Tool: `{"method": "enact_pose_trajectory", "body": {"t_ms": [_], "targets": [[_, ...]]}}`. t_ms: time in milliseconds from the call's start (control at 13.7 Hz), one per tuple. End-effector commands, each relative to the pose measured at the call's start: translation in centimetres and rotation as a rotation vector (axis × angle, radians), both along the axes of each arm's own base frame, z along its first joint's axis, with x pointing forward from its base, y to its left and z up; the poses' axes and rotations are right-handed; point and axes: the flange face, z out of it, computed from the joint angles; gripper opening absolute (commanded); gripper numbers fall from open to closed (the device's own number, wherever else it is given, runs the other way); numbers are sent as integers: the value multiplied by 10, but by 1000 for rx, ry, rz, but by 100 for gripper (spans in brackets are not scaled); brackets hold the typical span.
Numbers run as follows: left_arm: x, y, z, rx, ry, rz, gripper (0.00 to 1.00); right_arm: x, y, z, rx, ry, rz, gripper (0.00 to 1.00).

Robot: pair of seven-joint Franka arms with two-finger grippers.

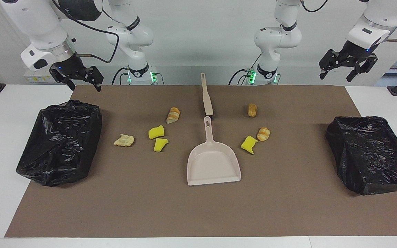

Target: Sweep and dump trash in bin

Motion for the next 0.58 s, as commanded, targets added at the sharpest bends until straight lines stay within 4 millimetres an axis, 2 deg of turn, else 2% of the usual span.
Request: {"method": "enact_pose_trajectory", "body": {"t_ms": [0,146,218,364,510], "targets": [[-27,-54,-38,-5,5,19,100,-8,1,-1,7,1,-13,100],[-48,-94,-65,-3,2,54,100,-10,1,-1,7,2,-13,100],[-62,-121,-83,9,30,56,100,-10,1,-2,6,2,-13,100],[-95,-170,-115,25,53,60,100,-9,5,-4,5,-4,-6,100],[-130,-208,-139,17,28,87,100,-11,9,-5,5,-15,0,100]]}}
